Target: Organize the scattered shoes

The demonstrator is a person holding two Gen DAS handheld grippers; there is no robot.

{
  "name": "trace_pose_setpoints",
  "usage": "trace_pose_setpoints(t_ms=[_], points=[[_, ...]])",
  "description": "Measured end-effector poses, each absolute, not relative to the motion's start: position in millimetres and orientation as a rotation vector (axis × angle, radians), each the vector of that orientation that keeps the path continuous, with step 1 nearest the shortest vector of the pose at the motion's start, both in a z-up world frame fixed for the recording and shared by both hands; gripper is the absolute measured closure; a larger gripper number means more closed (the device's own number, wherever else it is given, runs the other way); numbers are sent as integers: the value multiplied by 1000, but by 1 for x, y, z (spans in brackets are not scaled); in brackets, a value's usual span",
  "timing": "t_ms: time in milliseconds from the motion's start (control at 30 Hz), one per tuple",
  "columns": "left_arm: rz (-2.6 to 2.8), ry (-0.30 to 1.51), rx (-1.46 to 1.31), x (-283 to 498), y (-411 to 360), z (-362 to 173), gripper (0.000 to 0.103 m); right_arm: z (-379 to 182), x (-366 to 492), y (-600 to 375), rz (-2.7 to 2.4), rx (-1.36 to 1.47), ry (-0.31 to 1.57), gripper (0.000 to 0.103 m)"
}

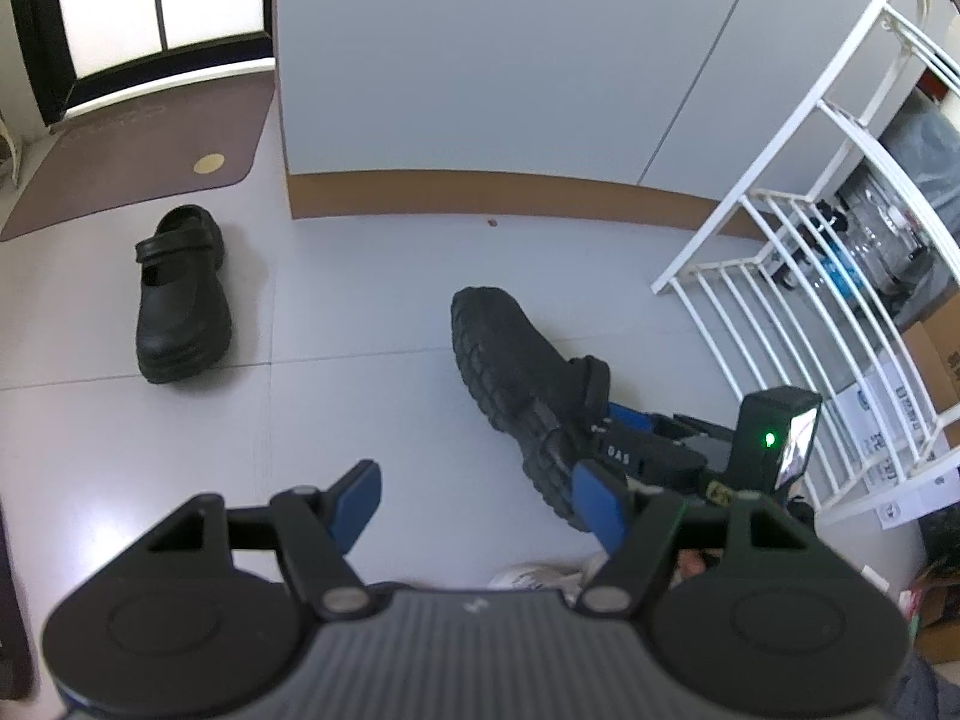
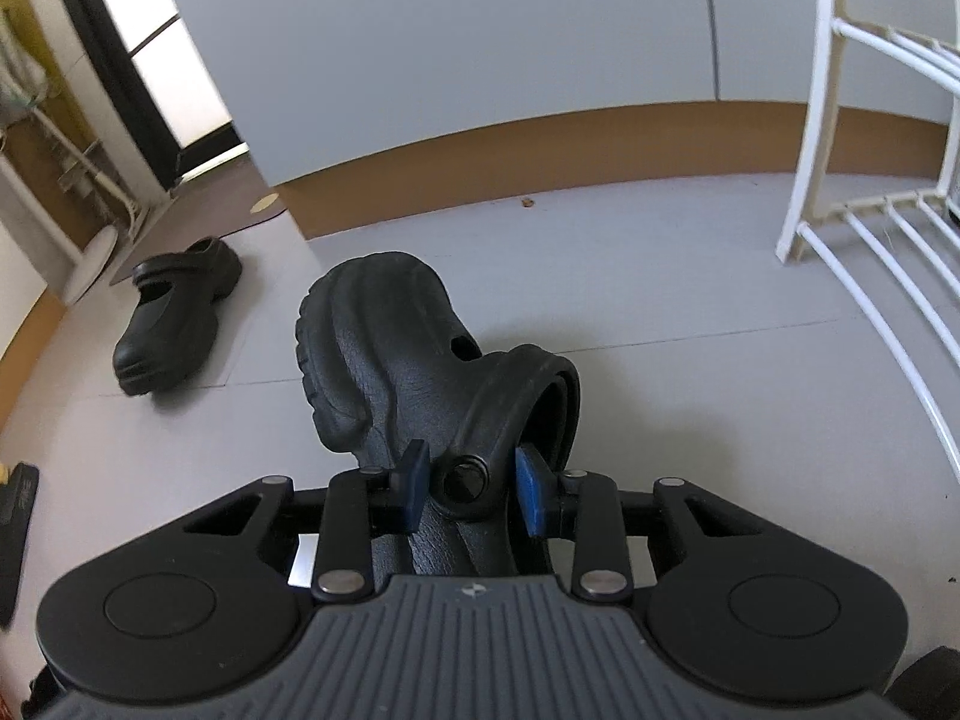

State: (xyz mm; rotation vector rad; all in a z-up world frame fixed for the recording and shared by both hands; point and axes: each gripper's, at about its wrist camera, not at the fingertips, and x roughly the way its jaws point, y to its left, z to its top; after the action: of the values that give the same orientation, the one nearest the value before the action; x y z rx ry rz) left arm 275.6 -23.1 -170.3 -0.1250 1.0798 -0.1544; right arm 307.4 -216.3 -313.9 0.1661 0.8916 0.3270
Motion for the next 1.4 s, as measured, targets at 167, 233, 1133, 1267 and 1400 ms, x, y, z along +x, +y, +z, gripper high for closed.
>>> trace_pose_setpoints(t_ms=[167, 233, 1133, 1267, 1400], points=[[-147, 1079, -130, 277, -20, -169, 30, -300, 297, -200, 388, 113, 875, 74], [-149, 1079, -129, 278, -20, -169, 30, -296, 294, -193, 402, 75, 866, 72], [-163, 1089, -168, 278, -10, -167, 30, -299, 288, -162, 454, 122, 933, 4], [-166, 1089, -169, 277, -10, -167, 30, -301, 294, -150, 458, 106, 932, 4], [-164, 1090, -174, 277, -8, -167, 30, -312, 301, -140, 454, 106, 960, 4]])
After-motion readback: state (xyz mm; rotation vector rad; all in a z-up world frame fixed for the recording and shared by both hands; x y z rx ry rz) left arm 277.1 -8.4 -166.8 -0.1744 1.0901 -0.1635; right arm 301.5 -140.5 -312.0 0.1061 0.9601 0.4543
